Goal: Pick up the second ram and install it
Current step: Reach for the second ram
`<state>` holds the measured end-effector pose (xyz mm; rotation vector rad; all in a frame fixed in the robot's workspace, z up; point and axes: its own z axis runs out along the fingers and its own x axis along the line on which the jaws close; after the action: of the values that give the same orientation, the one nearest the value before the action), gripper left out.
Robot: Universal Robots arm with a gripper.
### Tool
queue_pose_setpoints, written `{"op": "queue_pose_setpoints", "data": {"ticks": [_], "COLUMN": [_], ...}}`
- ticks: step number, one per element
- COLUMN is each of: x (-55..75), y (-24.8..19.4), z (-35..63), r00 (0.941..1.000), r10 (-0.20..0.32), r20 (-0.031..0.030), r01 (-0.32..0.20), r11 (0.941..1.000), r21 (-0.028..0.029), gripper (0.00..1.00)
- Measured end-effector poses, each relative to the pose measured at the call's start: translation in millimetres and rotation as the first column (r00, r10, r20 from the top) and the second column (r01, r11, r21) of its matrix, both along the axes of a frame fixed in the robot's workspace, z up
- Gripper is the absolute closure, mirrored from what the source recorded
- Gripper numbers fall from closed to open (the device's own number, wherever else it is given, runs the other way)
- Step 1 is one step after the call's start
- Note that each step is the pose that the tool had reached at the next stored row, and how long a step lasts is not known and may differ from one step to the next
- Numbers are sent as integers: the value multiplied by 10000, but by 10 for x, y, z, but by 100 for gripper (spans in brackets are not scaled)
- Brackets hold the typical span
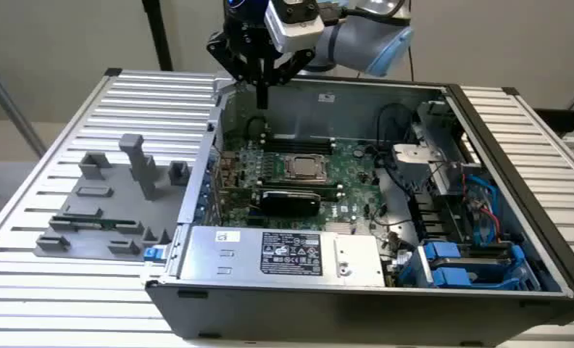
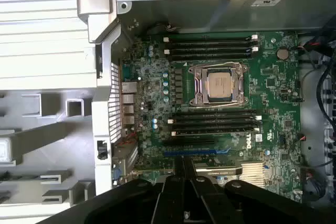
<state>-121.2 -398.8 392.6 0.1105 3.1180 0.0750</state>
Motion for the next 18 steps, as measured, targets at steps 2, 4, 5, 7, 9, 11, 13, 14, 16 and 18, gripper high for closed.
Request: {"op": "queue_pose_setpoints", "data": {"ticks": [2,4,5,7,9,11,13,14,16,18], "x": [0,0,0,0,0,0,-4,-11,-51,-137], "y": [0,0,0,0,0,0,0,-2,-16,-36], "z": [0,0,0,0,0,0,0,1,1,0], "r00": [10000,10000,10000,10000,10000,10000,10000,10000,10000,10000], "r10": [0,0,0,0,0,1,0,-1,0,0], "r20": [0,0,0,0,0,0,0,-1,1,6], "r01": [0,0,0,0,0,-1,0,1,0,0], "r11": [10000,10000,10000,10000,10000,10000,10000,10000,10000,10000], "r21": [0,0,1,0,0,0,0,-2,-1,0], "gripper": [100,100,100,100,100,100,100,100,100,100]}}
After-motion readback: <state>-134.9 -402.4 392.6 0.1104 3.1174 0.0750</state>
